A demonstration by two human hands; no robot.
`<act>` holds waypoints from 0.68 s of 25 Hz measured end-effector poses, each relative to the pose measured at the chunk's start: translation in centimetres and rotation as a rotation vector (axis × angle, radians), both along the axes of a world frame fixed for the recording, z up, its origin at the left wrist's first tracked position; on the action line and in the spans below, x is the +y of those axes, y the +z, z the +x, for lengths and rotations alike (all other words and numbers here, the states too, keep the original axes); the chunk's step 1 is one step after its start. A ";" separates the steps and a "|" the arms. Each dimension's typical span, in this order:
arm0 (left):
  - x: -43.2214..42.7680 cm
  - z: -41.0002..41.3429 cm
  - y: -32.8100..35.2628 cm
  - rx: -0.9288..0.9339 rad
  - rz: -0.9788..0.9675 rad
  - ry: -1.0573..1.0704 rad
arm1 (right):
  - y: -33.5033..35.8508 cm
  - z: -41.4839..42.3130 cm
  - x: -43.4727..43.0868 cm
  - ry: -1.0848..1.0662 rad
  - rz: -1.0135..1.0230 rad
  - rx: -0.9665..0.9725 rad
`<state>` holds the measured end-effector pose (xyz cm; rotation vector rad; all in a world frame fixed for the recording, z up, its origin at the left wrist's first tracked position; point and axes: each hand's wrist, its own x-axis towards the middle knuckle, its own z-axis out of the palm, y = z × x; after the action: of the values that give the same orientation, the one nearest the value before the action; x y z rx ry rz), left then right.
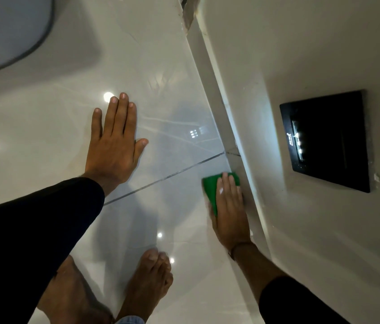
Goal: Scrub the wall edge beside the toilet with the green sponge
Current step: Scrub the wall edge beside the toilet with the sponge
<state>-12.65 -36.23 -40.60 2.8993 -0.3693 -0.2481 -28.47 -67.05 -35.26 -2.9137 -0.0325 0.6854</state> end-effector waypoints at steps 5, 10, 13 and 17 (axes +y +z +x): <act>-0.1 0.0 0.2 0.019 0.033 -0.007 | -0.4 9.0 3.5 0.014 0.053 -0.045; -0.2 0.1 0.6 0.027 0.062 -0.015 | -0.9 15.4 6.4 -0.015 0.149 -0.147; -0.2 0.2 0.8 0.017 0.055 -0.018 | -1.5 18.9 7.8 -0.026 0.165 -0.188; -0.1 0.4 1.3 0.064 0.053 -0.021 | -0.9 17.2 6.2 0.026 0.193 -0.172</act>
<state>-12.27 -36.28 -39.29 2.9324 -0.3882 -0.3584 -11.29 -60.83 -36.17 -2.7807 -0.1467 0.4075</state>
